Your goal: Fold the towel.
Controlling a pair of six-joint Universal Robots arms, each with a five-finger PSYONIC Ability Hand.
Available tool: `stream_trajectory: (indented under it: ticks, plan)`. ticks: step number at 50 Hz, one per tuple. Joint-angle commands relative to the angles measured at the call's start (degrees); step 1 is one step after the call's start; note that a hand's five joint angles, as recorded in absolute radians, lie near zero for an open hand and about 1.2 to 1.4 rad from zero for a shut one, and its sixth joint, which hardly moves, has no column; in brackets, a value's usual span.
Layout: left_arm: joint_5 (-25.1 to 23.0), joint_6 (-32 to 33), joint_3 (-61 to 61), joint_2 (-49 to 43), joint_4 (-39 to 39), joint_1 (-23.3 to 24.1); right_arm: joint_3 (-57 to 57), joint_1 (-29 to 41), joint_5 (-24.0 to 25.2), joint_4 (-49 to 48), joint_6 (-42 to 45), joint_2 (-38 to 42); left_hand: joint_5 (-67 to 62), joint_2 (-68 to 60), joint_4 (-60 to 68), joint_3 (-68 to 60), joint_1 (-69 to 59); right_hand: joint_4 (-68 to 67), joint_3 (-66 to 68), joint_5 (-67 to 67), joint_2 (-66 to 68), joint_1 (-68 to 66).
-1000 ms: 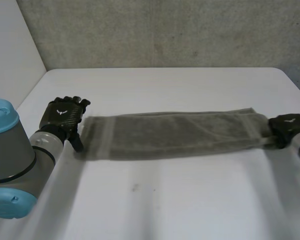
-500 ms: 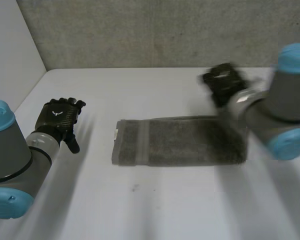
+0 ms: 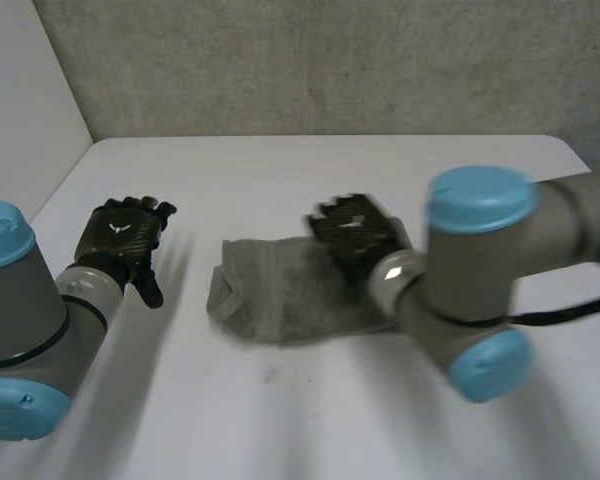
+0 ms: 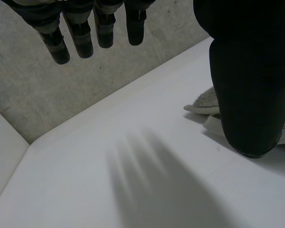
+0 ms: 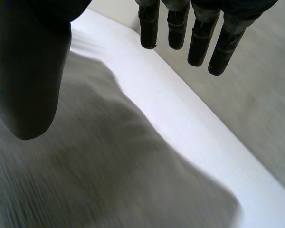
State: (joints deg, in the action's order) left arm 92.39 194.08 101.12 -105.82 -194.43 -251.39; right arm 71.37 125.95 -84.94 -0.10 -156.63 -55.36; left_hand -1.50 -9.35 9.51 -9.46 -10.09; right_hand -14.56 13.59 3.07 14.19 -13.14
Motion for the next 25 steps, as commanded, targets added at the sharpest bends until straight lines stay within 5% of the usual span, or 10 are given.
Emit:
stream_trajectory:
  ticks: [1,4,8,9,10,12,18,25]
  plan:
    - [-0.02,0.07,-0.22,-0.08,-0.07,0.28,13.7,-9.49,2.58,-0.69,-3.51,-4.32,1.5,-0.65,0.49,-0.54,0.09,4.56,-3.59,-3.07,-4.19,3.14]
    - [0.07,0.07,-0.22,-0.09,-0.24,0.46,17.9,-12.47,3.72,-2.52,-1.5,-3.89,1.5,-0.65,0.49,-0.54,0.09,2.38,-1.41,-0.89,-2.0,0.96]
    - [0.07,0.07,0.13,-0.17,-1.47,1.16,21.17,-15.29,2.85,-7.27,4.82,-3.53,1.5,-0.65,0.49,-0.54,0.09,-38.45,39.43,39.95,38.83,-39.87]
    - [0.07,0.07,0.13,-0.17,-1.47,1.16,21.18,-15.3,2.85,-7.28,4.84,-3.53,1.5,-0.65,0.49,-0.54,0.09,-38.58,39.55,40.07,38.96,-40.0]
    - [0.07,0.07,0.22,-0.17,-1.65,1.16,21.0,-15.82,2.41,-8.41,6.15,-3.7,1.5,-0.65,0.49,-0.54,0.09,-58.07,59.04,59.56,58.44,-59.49]
    - [0.15,0.07,0.22,-0.17,-1.65,1.25,20.48,-16.17,2.06,-9.03,6.42,-4.05,1.5,-0.65,0.49,-0.54,0.09,-65.37,66.34,66.86,65.74,-66.79]
    - [0.42,0.07,0.22,0.18,-1.56,1.69,12.77,-13.99,1.44,-9.83,5.02,-5.55,1.5,-0.65,0.49,-0.54,0.09,-65.44,66.41,66.93,65.81,-66.86]
    - [0.68,-0.01,-0.57,0.53,-1.21,1.87,-3.52,1.05,2.58,-4.65,6.07,-0.54,1.5,-0.65,0.49,-0.54,0.09,-65.44,66.41,66.93,65.81,-66.86]
